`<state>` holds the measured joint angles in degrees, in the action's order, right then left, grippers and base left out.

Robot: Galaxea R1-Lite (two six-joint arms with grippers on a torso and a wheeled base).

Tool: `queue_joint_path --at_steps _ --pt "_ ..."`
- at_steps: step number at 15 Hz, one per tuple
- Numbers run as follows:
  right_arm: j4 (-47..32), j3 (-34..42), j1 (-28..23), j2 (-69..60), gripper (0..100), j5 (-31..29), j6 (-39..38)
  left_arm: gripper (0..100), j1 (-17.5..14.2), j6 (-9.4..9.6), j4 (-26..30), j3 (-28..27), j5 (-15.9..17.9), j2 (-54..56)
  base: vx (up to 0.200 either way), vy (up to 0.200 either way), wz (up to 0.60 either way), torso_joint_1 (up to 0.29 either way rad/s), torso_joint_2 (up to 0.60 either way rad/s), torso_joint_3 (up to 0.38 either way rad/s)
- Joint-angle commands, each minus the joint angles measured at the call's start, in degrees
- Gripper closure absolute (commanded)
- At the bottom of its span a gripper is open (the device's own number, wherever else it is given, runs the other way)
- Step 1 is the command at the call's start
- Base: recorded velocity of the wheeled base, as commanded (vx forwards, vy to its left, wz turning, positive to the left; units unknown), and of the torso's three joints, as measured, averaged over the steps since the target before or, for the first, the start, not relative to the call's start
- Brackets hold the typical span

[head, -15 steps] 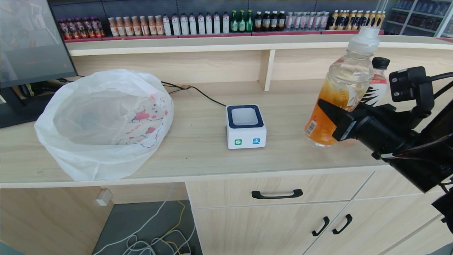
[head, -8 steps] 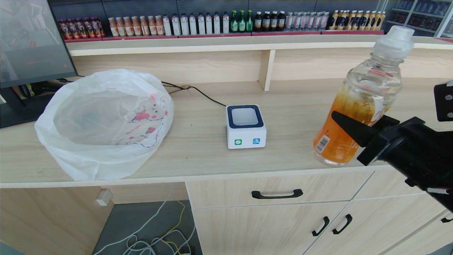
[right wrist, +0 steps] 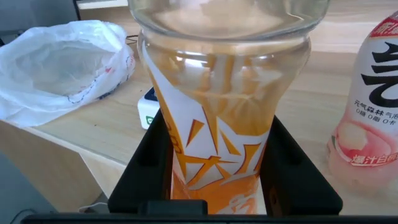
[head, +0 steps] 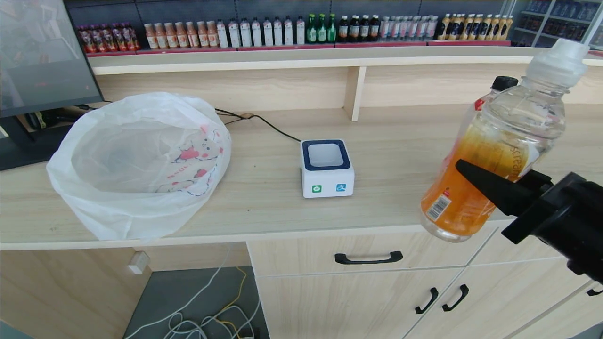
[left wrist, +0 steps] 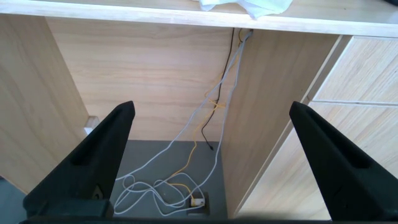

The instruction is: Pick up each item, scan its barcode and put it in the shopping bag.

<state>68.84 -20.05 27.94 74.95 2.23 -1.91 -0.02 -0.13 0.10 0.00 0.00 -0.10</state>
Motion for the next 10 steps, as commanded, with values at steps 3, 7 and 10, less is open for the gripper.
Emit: queue_joint_path --at_steps 3,7,10 --pt "-0.02 2.3 4.49 0.46 100 0.05 -5.03 0 0.02 -0.04 -0.01 0.0 0.0 0.01 0.0 0.0 0.0 0.0 0.0 0.0" --pt "0.15 -0.16 8.01 3.19 100 3.22 -17.69 0 0.02 -0.04 -0.01 0.0 0.0 0.01 0.0 0.0 0.0 0.0 0.0 0.0" --pt "0.51 -0.78 8.27 4.86 100 4.89 -22.08 0 0.02 -0.04 -0.01 0.0 0.0 0.01 0.0 0.0 0.0 0.0 0.0 0.0"
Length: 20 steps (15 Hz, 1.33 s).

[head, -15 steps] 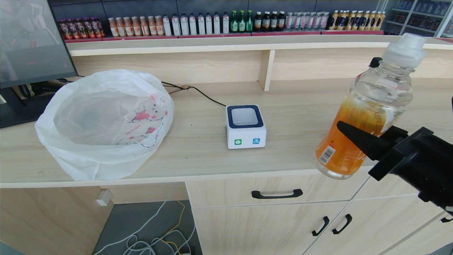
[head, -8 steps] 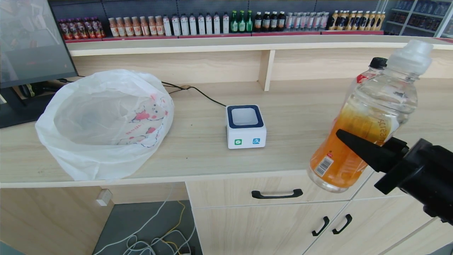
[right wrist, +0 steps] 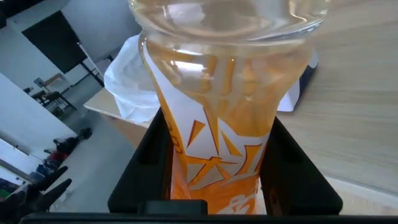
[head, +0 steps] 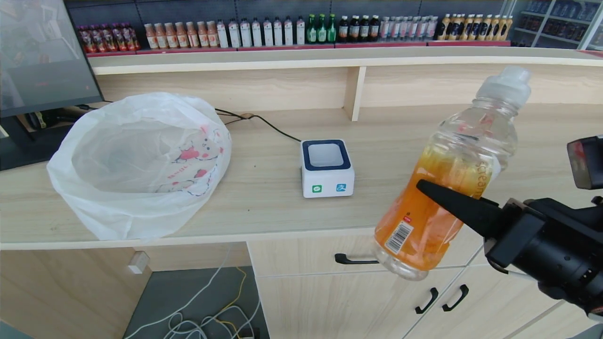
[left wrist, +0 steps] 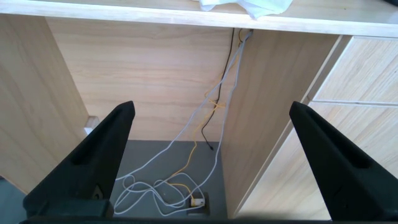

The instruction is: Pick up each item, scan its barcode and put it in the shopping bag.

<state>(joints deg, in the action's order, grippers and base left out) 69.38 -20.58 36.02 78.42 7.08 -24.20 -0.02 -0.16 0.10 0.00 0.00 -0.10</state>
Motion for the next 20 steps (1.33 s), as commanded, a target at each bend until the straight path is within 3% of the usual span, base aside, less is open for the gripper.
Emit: queue_joint_path --at_steps 1,4,9,14,20 --pt "1.55 -1.04 2.47 2.7 100 0.39 -5.16 0 -0.06 -0.02 -0.01 0.0 0.0 0.01 0.0 0.0 0.0 0.0 0.0 0.0" --pt "5.15 -2.01 3.97 5.07 100 1.09 -11.66 0 0.02 -0.02 -0.01 0.0 0.0 0.01 0.0 0.0 0.0 0.0 0.0 0.0" --pt "20.62 -2.71 4.49 13.78 100 8.39 -16.41 0 -0.06 -0.02 -0.01 0.0 0.0 0.01 0.0 0.0 0.0 0.0 0.0 0.0" --pt "20.62 -5.88 8.1 14.3 100 8.47 -25.2 0 -0.06 -0.02 -0.01 0.0 0.0 0.01 0.0 0.0 0.0 0.0 0.0 0.0" --pt "20.62 -6.67 11.26 14.39 100 8.47 -26.95 0 -0.06 -0.02 -0.01 0.0 0.0 0.01 0.0 0.0 0.0 0.0 0.0 0.0"
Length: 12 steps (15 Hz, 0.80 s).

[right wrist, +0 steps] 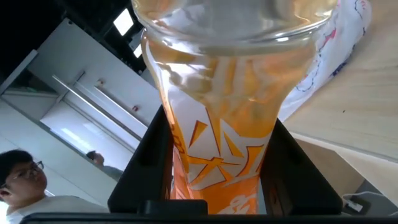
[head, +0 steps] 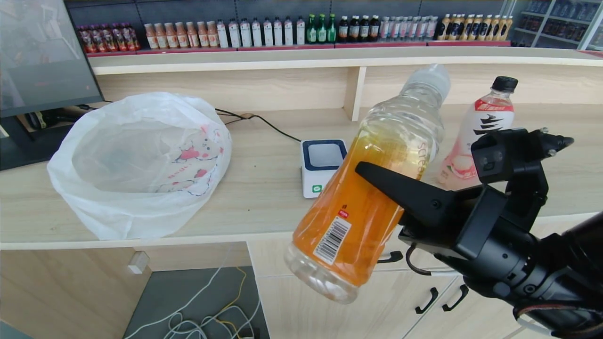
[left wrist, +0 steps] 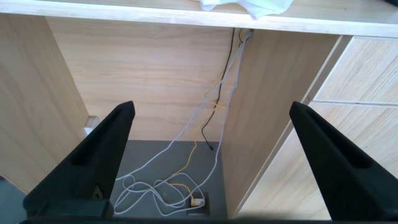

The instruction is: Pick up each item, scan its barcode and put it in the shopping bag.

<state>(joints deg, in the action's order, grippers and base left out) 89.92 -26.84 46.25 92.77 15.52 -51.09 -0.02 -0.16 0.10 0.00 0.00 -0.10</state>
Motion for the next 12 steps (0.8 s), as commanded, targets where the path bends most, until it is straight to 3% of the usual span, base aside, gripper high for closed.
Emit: queue_joint_path --at_steps 1,12 --pt "0.08 -0.84 1.91 0.22 100 0.04 -0.41 0 0.02 -0.02 -0.01 0.0 0.0 0.01 0.0 0.0 0.0 0.0 0.0 0.0" --pt "0.08 -2.78 3.49 0.92 100 0.04 -1.82 0 -0.06 -0.02 -0.01 0.0 0.0 0.01 0.0 0.0 0.0 0.0 0.0 0.0"
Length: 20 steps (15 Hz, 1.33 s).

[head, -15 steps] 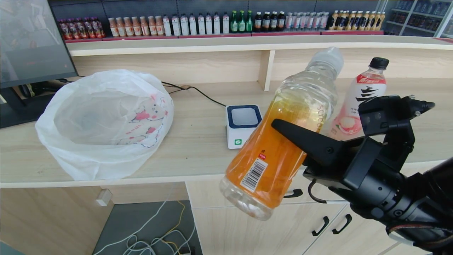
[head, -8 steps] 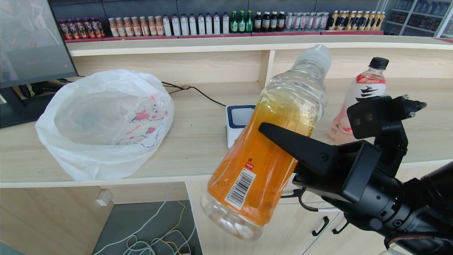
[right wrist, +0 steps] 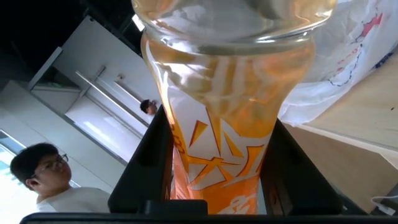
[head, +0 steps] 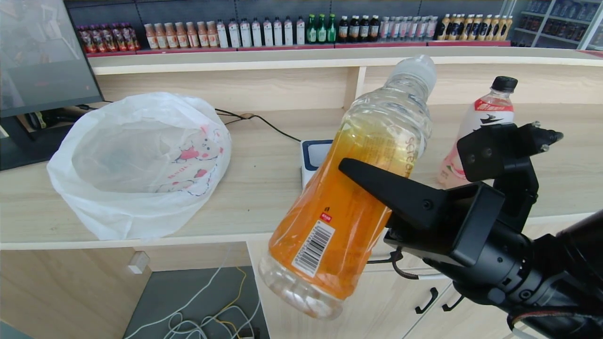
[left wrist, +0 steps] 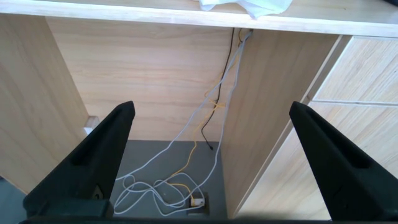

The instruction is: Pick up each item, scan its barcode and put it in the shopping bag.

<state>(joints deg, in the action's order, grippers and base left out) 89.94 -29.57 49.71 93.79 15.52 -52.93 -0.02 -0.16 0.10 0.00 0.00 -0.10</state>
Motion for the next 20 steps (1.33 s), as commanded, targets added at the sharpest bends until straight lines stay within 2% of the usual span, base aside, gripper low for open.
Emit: queue_joint_path --at_steps 1,16,20 --pt "0.06 0.04 0.03 -0.19 100 0.04 0.02 0 0.02 -0.02 -0.01 0.0 0.0 0.01 0.0 0.0 0.0 0.0 0.0 0.0" --pt "0.06 1.36 0.03 -1.33 100 0.04 0.37 0 -0.06 -0.02 -0.01 0.0 0.0 0.01 0.0 0.0 0.0 0.0 0.0 0.0" --pt "0.06 0.31 0.03 -1.33 100 0.39 4.42 0 -0.06 -0.02 -0.01 0.0 0.0 0.01 0.0 0.0 0.0 0.0 0.0 0.0"
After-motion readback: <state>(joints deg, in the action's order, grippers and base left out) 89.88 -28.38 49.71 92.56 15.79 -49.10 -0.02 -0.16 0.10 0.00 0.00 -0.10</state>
